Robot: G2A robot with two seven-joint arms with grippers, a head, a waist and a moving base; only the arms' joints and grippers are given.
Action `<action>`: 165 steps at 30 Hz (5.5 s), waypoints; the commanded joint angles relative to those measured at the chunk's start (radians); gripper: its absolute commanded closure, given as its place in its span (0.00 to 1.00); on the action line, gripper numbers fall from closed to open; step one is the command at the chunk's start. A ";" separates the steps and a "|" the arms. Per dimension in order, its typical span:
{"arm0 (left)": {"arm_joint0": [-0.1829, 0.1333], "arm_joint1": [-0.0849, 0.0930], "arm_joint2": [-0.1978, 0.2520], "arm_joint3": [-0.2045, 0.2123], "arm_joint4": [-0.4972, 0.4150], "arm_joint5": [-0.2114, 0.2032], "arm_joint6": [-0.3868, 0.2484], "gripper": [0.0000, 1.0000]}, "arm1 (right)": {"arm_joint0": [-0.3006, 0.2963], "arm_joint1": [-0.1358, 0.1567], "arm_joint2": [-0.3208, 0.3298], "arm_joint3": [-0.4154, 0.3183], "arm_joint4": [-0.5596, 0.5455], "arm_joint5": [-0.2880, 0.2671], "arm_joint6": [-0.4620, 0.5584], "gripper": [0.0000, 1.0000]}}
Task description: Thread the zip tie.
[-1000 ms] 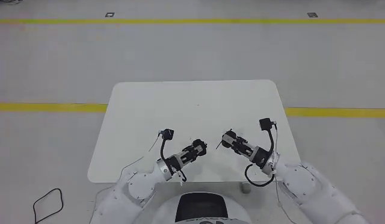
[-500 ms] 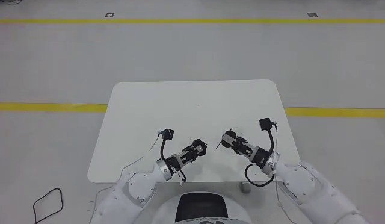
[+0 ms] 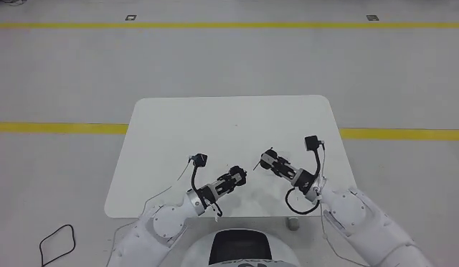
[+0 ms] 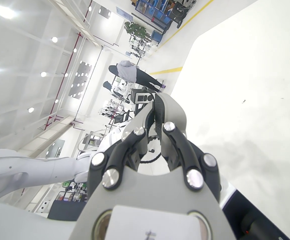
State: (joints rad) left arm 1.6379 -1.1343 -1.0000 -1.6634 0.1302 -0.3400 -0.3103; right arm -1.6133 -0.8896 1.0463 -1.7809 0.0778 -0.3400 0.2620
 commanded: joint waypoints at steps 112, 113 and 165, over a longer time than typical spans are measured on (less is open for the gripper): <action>-0.006 0.007 0.001 -0.016 -0.099 0.063 -0.002 1.00 | -0.139 -0.300 0.187 0.069 -0.072 0.000 0.060 1.00; -0.007 0.008 0.002 -0.015 -0.100 0.062 -0.002 1.00 | -0.137 -0.300 0.185 0.071 -0.073 0.000 0.060 1.00; -0.027 0.023 0.025 -0.008 -0.120 0.052 0.003 1.00 | -0.116 -0.298 0.156 0.089 -0.078 0.000 0.069 1.00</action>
State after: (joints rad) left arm 1.6107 -1.1116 -0.9757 -1.6713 0.0097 -0.2882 -0.3068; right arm -1.7300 -1.1877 1.2032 -1.6932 0.0004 -0.3400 0.3310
